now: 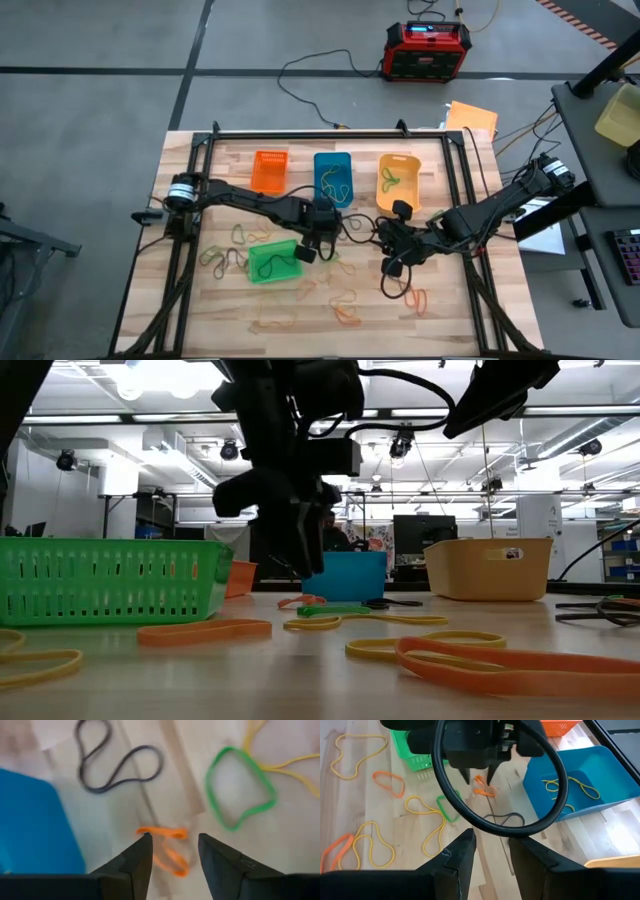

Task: Sort rubber bands into baskets
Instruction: Put the orange rubberband into the orange bin

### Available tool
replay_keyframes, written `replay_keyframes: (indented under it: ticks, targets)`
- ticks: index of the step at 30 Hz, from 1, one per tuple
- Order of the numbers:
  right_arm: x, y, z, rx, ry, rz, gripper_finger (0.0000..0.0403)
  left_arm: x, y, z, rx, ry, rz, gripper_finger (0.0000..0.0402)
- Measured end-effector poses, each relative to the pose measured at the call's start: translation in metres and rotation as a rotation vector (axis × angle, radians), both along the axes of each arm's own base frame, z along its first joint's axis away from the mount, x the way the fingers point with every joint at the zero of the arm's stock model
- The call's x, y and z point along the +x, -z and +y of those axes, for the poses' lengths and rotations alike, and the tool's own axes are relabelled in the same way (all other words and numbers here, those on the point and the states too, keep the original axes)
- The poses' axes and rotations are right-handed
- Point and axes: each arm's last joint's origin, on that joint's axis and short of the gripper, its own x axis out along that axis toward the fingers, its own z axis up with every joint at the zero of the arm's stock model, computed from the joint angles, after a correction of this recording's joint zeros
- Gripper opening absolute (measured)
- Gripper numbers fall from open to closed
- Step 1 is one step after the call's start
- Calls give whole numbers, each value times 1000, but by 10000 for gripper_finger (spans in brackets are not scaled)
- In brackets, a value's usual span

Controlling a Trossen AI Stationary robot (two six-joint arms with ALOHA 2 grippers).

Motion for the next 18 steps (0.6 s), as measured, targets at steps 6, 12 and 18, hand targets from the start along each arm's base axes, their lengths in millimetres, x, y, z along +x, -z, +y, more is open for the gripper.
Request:
replay_keyframes:
  ticks: [6,12,18]
  targets:
    - [0,0,0,-2,2,0,114,1,10,1,-3,-3,30,131]
    - [0,0,0,-2,2,-1,118,1,11,4,-3,-11,32,127]
    - [0,0,0,-2,3,-2,120,0,14,12,-2,-28,34,127]
